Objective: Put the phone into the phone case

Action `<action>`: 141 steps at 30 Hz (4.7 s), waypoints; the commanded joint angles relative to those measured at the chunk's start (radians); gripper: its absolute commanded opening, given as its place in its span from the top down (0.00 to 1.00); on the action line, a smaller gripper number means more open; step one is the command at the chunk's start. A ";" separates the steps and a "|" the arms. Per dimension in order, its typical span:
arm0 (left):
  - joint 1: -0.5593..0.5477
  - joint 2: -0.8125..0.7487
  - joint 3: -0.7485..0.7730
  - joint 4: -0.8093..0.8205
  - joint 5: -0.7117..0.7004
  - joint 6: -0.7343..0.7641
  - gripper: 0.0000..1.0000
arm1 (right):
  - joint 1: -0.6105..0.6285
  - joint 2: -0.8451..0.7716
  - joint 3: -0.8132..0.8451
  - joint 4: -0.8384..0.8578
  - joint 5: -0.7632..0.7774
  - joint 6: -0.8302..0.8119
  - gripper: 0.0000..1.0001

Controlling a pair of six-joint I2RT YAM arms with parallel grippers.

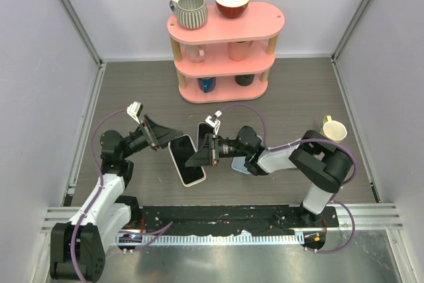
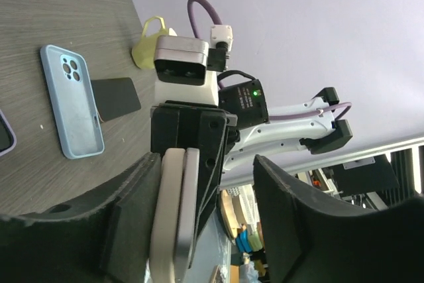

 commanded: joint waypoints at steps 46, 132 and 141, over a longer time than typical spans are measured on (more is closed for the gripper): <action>-0.002 0.000 0.029 -0.181 0.050 0.083 0.73 | -0.048 -0.089 0.056 0.104 -0.002 -0.013 0.88; -0.005 0.218 0.018 -0.095 -0.143 -0.213 0.33 | -0.123 0.128 0.123 0.212 -0.075 -0.050 0.95; -0.005 0.210 0.024 -0.065 -0.154 -0.236 0.30 | -0.120 0.116 0.111 0.193 -0.078 -0.081 0.95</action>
